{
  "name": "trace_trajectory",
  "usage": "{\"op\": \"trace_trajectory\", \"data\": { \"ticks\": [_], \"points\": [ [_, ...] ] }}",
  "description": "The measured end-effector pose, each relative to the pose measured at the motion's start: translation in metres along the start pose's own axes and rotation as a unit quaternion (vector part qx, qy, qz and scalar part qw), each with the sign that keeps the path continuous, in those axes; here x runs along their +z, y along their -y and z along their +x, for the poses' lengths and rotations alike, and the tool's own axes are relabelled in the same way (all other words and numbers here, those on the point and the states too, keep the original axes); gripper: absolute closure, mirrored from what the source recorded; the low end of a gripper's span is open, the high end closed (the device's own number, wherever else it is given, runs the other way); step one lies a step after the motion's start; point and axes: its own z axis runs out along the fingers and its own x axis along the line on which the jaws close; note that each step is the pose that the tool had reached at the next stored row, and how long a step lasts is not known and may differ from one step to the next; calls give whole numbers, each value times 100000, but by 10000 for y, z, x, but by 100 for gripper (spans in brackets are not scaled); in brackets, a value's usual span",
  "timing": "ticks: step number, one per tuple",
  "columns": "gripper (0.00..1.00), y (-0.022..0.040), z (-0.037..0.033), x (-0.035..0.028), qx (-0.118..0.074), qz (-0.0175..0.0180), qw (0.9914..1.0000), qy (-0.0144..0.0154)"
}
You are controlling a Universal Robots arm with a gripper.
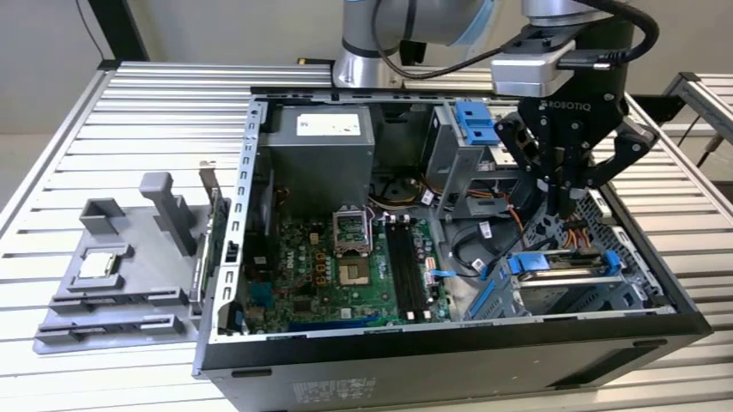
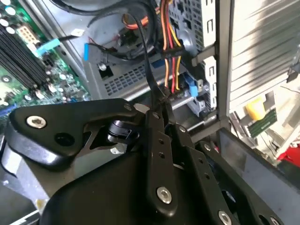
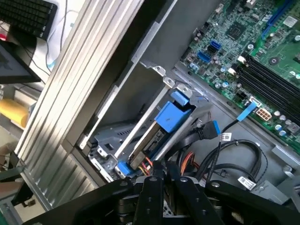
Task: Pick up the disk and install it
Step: 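Insert the second disk wire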
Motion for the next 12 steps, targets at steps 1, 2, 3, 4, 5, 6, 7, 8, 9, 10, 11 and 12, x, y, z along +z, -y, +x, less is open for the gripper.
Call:
{"op": "trace_trajectory", "data": {
  "ticks": [1,2,3,4,5,6,7,8,9,10,11,12],
  "points": [
    [100,-6,0,1,224,523,99996,733],
    [100,-12,6,3,373,816,99989,1161],
    [100,-22,17,8,472,925,99986,1342],
    [100,-33,28,13,602,868,99985,1363],
    [100,-43,41,18,787,773,99985,1369],
    [100,-50,49,22,988,688,99983,1376],
    [100,-55,55,25,1217,598,99981,1387],
    [100,-60,60,28,1464,510,99978,1406],
    [100,-64,65,31,1711,421,99974,1424],
    [100,-68,70,33,1998,295,99970,1421],
    [100,-71,74,34,2283,170,99964,1417],
    [100,-76,79,37,2526,70,99958,1418]
  ]
}}
